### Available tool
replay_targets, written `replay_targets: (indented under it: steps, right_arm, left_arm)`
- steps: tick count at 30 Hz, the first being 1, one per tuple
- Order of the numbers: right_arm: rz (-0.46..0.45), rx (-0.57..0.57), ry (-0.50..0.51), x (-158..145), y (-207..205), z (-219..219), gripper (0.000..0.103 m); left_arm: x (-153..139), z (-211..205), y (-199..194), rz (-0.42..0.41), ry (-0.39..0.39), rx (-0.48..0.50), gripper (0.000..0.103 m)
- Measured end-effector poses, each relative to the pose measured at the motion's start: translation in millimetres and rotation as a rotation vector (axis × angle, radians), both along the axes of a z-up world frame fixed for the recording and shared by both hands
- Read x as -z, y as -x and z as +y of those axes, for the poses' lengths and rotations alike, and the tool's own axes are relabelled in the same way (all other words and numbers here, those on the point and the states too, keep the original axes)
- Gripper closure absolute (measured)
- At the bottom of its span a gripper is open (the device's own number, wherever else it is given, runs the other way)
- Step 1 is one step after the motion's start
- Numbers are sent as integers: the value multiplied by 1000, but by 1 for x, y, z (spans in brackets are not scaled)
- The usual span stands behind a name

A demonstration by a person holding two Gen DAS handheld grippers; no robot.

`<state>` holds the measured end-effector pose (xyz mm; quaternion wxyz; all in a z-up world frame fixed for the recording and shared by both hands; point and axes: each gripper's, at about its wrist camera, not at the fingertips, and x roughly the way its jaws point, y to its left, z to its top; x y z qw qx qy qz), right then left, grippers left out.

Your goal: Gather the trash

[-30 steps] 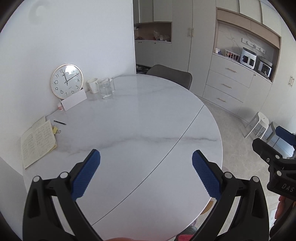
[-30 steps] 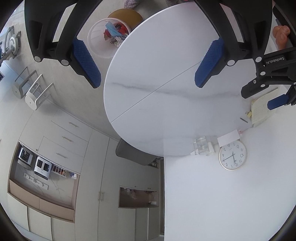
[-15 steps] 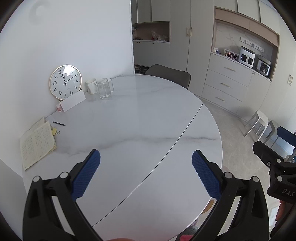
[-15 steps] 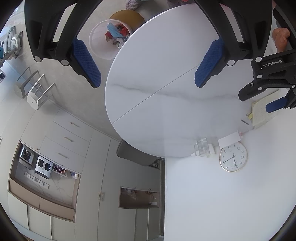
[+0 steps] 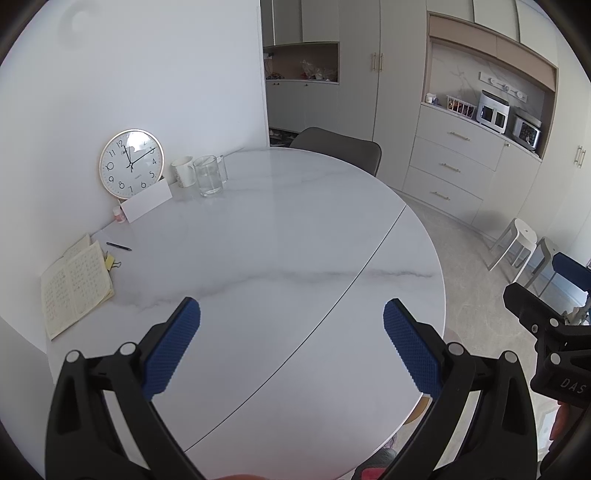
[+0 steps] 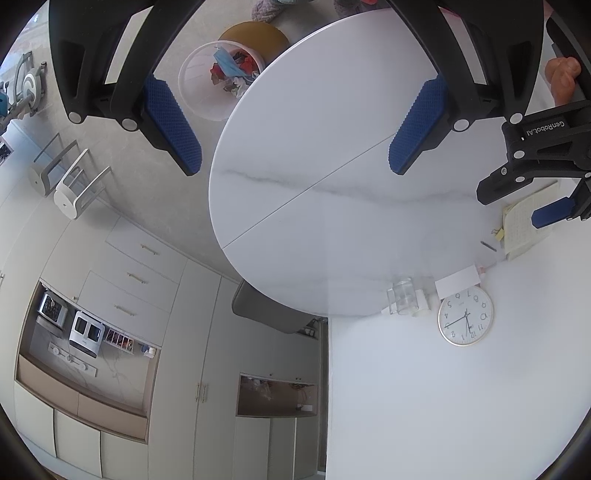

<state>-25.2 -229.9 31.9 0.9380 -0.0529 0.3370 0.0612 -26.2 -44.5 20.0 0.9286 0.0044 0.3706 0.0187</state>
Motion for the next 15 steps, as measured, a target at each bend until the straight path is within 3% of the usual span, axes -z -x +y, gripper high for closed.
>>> replay_targets:
  steps: [15]
  right_arm:
    - [9,-1,-8,3,-1,-6,2]
  left_arm:
    - [2,0,-1,10,-6,8,8]
